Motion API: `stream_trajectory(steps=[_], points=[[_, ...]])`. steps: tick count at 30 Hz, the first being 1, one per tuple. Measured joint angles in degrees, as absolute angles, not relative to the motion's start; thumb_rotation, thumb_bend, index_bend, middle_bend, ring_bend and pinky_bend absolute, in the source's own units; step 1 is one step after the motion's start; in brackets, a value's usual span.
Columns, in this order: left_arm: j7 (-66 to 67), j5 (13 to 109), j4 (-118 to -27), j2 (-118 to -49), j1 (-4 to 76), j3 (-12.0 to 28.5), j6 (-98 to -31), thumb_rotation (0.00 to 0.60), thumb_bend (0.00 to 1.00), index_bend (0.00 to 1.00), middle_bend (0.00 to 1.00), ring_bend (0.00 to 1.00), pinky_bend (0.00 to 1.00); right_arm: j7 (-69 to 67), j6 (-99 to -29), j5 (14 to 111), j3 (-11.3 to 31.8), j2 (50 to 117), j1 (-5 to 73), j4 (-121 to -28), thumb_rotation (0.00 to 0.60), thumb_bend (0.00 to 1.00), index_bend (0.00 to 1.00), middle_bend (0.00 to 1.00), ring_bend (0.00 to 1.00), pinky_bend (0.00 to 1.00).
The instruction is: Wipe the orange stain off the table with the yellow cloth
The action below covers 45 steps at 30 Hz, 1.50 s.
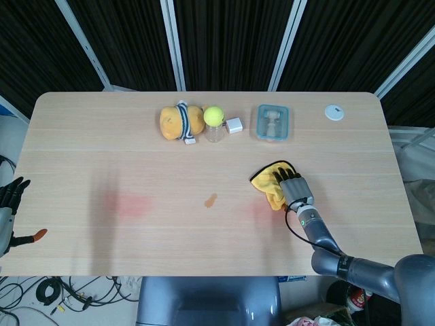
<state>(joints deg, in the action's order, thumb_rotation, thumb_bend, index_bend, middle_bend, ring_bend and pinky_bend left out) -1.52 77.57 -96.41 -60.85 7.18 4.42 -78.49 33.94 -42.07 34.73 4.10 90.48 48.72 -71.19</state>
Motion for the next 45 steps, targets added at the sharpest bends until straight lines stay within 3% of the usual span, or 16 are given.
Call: stream_trajectory(steps=[4,7,11,14,16,28,45], points=[[-1.5,77.4,-96.5,-60.8,7.2,4.4,-78.4,0.600,0.02,0.00,0.00,0.00,0.00,33.5,-42.1,34.8,4.1,90.8,48.8,-70.8,0.600,0.41,0.04,0.07,0.07,0.19],[-1.4,77.4,-96.6,-60.8,7.2,4.3,-78.3,0.600,0.02,0.00,0.00,0.00,0.00,33.1,-42.3,35.2,4.1,91.2,48.9,-70.3,0.600,0.54,0.18,0.19,0.19,0.28],[-1.5,77.4,-96.8,-60.7,7.2,4.3,-78.2,0.600,0.02,0.00,0.00,0.00,0.00,31.5,-43.3,37.4,4.5,92.1,48.5,-69.2,0.600,0.71,0.42,0.39,0.40,0.53],[-1.6,77.6,-96.8,-60.7,7.2,4.2,-78.2,0.600,0.02,0.00,0.00,0.00,0.00,29.7,-44.2,39.8,4.9,92.6,48.1,-68.7,0.600,0.76,0.54,0.49,0.51,0.64],[-1.7,77.6,-96.9,-60.7,7.2,4.2,-78.2,0.600,0.02,0.00,0.00,0.00,0.00,28.1,-44.8,41.7,5.2,92.8,47.7,-68.4,0.600,0.77,0.58,0.52,0.54,0.66],[-2.1,78.4,-97.2,-60.5,7.1,3.8,-78.4,0.600,0.02,0.00,0.00,0.00,0.00,20.8,-49.0,53.0,7.4,93.9,45.9,-70.6,0.600,0.78,0.62,0.54,0.57,0.66],[-2.5,77.2,-97.7,-60.4,7.5,4.0,-77.2,0.600,0.02,0.00,0.00,0.00,0.00,22.7,-46.6,55.4,10.3,106.5,51.2,-67.5,0.600,0.78,0.62,0.54,0.57,0.66]])
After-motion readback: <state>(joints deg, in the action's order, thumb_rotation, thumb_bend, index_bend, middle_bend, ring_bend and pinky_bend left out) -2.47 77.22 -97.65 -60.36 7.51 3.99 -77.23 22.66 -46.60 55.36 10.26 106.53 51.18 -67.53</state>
